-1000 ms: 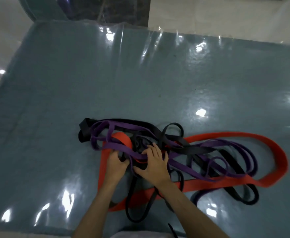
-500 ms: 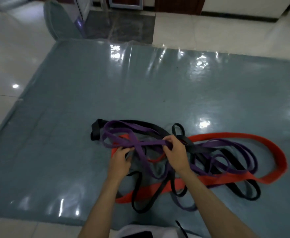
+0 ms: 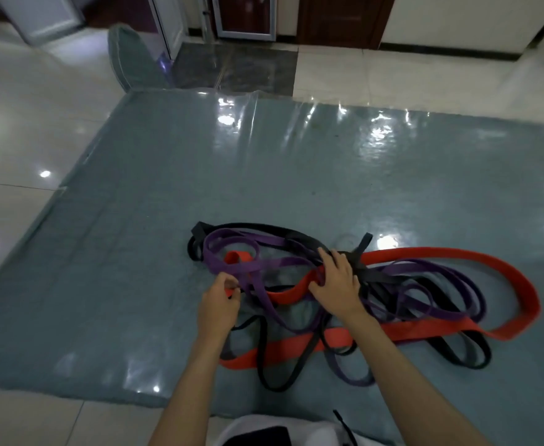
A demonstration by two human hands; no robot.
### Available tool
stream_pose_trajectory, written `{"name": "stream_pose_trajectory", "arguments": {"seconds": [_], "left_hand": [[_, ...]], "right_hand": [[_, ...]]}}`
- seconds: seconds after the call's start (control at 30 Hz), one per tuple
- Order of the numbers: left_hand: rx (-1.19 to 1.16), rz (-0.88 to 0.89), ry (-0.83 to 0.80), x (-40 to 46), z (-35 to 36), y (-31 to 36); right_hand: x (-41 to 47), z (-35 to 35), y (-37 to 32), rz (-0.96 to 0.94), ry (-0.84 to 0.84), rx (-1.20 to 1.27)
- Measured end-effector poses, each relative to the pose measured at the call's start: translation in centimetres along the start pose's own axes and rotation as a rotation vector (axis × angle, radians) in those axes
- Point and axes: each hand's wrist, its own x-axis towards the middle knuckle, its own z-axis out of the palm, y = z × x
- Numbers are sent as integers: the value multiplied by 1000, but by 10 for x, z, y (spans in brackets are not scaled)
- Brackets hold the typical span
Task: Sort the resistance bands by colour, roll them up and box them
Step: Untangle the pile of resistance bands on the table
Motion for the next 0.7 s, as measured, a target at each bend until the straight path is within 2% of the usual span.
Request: {"name": "stream_pose_trajectory", "arguments": {"seconds": [0.1, 0.2, 0.27, 0.33, 0.4, 0.47, 0.57, 0.63, 0.7], "left_hand": [[-28, -99, -21, 0, 2, 3], [-168, -136, -56, 1, 2, 6], [-210, -123, -72, 2, 1, 5], [-212, -83, -92, 2, 0, 3], [-225, -14, -133, 2, 1, 5], [-246, 69, -171, 2, 2, 9], [-293, 115, -180, 5, 3, 16], [-358, 83, -151, 12, 1, 21], [-441, 23, -125, 23, -1, 23]], "right_hand": [[-12, 18, -9, -214, 100, -118], [-15, 36, -14, -480, 84, -107], [-15, 46, -15, -549, 25, -29], [-17, 52, -17, -468, -94, -34], [-19, 59, -19, -303, -222, -128], [-20, 65, -21, -205, -272, -221], [-13, 69, -21, -199, -124, -203], [-1, 64, -16, -207, -11, -117], [10, 52, -11, -221, 31, -19]]}}
